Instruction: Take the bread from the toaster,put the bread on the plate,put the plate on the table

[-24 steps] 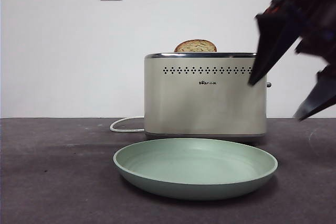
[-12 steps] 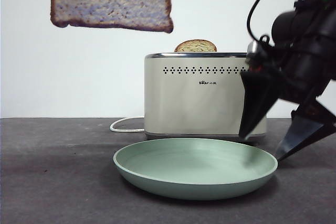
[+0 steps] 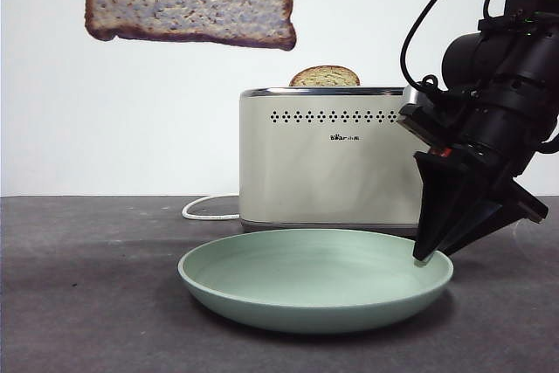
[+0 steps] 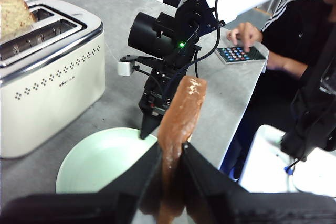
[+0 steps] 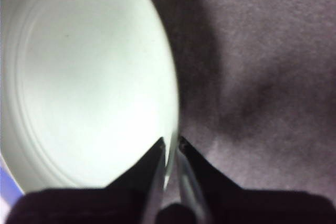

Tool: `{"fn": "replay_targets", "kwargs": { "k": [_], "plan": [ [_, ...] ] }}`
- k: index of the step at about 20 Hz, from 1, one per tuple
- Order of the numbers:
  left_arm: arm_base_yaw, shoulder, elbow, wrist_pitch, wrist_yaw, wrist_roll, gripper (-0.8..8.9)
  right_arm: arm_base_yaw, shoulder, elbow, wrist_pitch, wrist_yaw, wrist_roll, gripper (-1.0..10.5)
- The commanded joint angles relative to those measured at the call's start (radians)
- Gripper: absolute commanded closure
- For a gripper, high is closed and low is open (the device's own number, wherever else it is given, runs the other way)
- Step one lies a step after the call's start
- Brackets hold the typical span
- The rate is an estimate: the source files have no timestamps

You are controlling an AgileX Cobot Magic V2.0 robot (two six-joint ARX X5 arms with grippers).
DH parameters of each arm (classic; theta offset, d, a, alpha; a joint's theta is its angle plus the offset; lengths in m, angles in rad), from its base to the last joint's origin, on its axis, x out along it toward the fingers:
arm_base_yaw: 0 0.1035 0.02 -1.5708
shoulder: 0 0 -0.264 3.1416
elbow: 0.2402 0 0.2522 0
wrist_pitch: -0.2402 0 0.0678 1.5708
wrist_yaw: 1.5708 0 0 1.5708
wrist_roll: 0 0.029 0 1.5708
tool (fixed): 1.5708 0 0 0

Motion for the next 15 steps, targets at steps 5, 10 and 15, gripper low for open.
{"fn": "replay_targets", "kwargs": {
  "k": [5, 10, 15],
  "plan": [
    [-0.004, -0.002, -0.003, 0.000, 0.008, -0.116, 8.20, 0.002, 0.008, 0.003, 0.013, -0.003, 0.004, 9.6],
    [-0.004, 0.017, -0.003, 0.016, 0.080, -0.257, 8.21, 0.019, -0.111, 0.003, 0.019, -0.009, 0.067, 9.6],
    [-0.004, 0.143, -0.003, 0.052, 0.098, -0.286, 8.21, 0.085, -0.347, 0.003, 0.013, -0.007, 0.156, 9.6]
  ]
}}
